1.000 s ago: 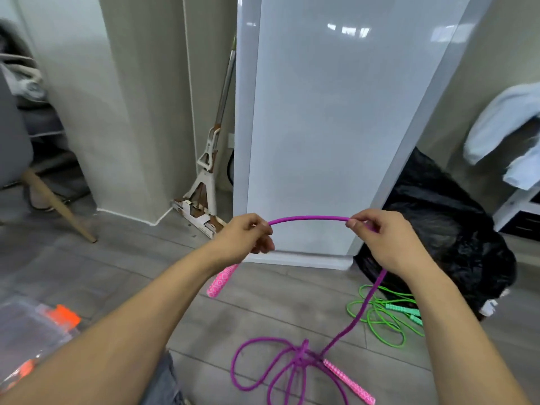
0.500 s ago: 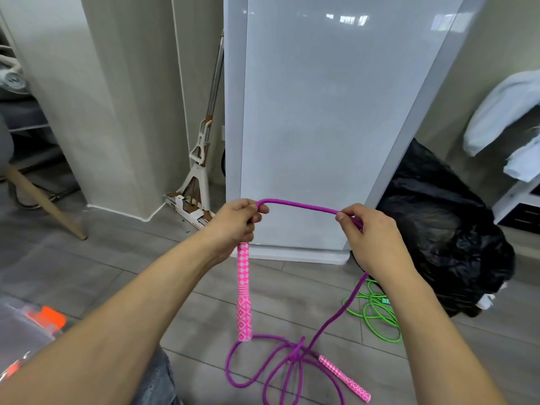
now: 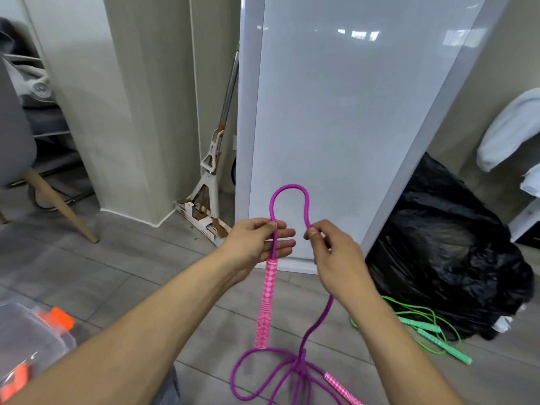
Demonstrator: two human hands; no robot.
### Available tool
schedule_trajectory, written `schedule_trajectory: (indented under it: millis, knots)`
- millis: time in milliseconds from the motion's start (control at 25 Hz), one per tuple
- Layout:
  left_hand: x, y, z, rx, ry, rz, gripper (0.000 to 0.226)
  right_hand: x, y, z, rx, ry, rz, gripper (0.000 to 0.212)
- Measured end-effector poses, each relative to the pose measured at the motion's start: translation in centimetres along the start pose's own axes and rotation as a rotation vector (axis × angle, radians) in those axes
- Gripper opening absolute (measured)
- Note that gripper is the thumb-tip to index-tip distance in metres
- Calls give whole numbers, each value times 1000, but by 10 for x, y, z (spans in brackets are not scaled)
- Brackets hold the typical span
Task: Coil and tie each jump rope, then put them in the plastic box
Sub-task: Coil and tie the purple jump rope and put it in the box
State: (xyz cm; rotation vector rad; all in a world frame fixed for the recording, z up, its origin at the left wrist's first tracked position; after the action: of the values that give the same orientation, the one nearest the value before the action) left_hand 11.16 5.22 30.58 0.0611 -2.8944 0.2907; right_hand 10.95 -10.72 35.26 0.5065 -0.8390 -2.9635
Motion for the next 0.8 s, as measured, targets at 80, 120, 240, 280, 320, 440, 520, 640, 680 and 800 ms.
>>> schedule_trajectory:
  millis: [80,120,240,280,320,440,520,640,680,800]
  knots:
    - [0,-5,5,46,11,29,25,7,-22,8,23,33,66,17]
    - [1,-7,7,53,9,43,25,10,-31,10,35,37,97,16]
    - [2,-11,7,-3,-9,64,25,13,-40,11,50,16,121,17]
    - [1,-12,6,-21,-18,68,24,12,-40,10,47,2,118,16]
    - [1,-12,6,-33,-27,75,24,11,-39,9,41,-12,115,17]
    - [1,-15,6,-110,-70,123,24,12,-37,7,24,-52,135,21]
    - [3,-18,6,-161,-94,157,24,14,-37,4,21,-78,150,21]
    - [5,-18,3,-207,-124,148,20,15,-38,4,17,-78,173,23]
    - [5,-17,1,-230,-139,121,20,15,-39,4,18,-73,187,23]
    - [3,-2,-6,-199,-151,-34,21,16,-44,7,35,-81,249,25]
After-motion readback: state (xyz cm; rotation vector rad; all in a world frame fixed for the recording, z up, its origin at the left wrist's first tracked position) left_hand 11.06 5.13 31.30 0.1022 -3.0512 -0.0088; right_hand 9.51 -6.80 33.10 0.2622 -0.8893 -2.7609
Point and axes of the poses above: each hand's wrist, its own x-axis away from the middle knuckle, its own y-axis out of the back of the hand, z = x × y, the point moved 9 cm from there along -x, towards the middle knuckle, and after that the axes turned 11 degrees about -x, right-handed, at the moved point
